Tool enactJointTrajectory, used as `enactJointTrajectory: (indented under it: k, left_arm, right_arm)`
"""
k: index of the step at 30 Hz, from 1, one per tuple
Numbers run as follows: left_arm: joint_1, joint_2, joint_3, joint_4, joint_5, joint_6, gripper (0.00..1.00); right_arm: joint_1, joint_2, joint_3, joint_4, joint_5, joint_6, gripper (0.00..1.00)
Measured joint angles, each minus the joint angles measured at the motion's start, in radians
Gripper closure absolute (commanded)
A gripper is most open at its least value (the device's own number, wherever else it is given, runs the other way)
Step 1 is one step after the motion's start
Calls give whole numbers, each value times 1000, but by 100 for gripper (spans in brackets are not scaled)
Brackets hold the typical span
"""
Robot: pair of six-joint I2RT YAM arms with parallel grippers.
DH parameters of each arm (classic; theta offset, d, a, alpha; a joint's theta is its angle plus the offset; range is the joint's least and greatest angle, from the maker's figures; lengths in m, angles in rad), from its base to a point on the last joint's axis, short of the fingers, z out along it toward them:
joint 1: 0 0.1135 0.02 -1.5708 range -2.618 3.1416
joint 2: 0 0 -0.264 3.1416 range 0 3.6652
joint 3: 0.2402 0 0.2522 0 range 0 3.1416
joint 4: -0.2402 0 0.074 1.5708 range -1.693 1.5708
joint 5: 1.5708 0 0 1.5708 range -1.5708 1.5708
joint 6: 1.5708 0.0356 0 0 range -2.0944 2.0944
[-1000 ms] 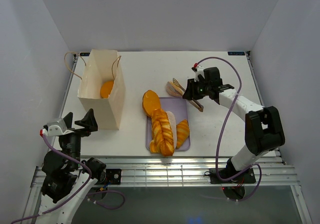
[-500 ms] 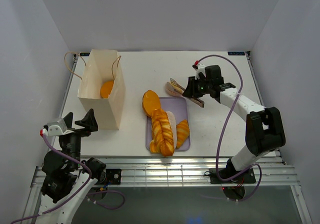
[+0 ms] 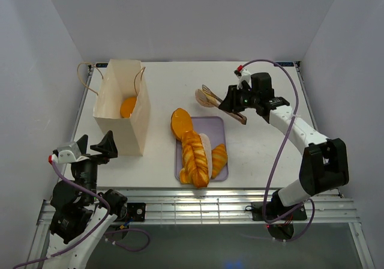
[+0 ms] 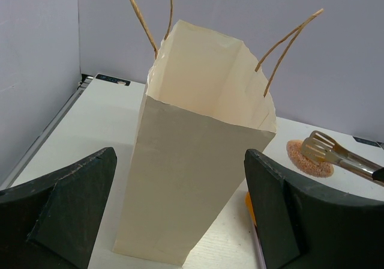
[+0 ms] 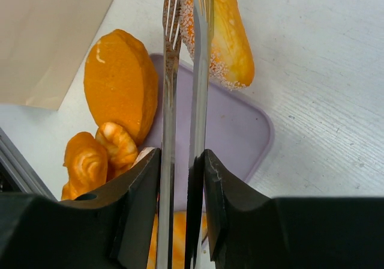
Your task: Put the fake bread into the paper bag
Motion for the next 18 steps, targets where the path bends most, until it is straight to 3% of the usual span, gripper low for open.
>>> enactJointTrajectory:
  k: [18]
  left_arm:
    - [0, 0, 0, 0, 6, 0, 2]
  right_arm:
    - [49, -217, 105, -61, -92, 35, 62]
